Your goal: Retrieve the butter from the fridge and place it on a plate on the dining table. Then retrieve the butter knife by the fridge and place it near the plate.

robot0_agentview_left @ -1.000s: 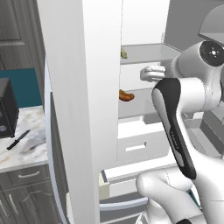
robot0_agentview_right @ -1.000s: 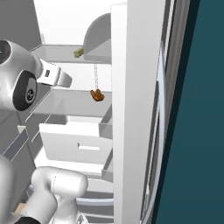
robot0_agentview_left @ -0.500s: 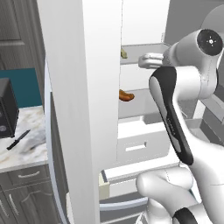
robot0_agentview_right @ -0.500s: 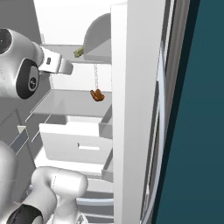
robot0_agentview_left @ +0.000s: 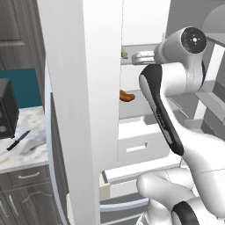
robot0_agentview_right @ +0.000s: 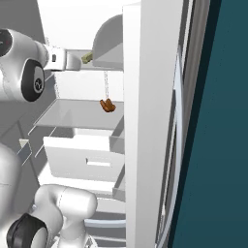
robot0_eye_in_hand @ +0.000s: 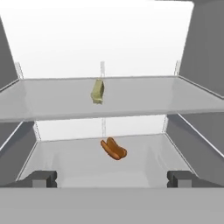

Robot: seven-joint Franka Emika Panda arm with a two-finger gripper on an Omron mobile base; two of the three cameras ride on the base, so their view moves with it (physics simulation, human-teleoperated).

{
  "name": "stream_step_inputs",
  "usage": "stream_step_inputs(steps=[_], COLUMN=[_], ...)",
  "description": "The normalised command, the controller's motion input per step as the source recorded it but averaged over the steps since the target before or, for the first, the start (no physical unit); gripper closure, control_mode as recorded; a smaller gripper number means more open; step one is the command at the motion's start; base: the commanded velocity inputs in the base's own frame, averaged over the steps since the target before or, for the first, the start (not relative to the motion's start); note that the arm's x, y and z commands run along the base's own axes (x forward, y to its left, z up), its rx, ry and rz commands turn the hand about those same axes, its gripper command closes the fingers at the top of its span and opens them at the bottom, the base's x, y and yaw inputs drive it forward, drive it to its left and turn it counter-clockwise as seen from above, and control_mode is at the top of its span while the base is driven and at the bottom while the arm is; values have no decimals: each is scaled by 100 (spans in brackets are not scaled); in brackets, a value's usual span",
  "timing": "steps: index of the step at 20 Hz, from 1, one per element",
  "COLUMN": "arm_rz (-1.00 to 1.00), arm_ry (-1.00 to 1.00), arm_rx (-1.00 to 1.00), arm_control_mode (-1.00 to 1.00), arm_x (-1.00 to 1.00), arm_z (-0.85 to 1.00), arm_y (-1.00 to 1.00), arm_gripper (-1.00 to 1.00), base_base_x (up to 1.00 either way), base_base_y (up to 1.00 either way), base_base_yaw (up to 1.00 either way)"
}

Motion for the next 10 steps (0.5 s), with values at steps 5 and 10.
stream_step_inputs(steps=[5, 10], arm_rz=[4, 0], arm_ry=[4, 1], arm_rx=[-11, 0], arm_control_mode=[-100, -100], arm_x=[32, 16], arm_z=[24, -4], arm_y=[21, 1], arm_gripper=[-100, -100], base_base_x=[0, 0], base_base_y=[0, 0], base_base_yaw=[0, 0])
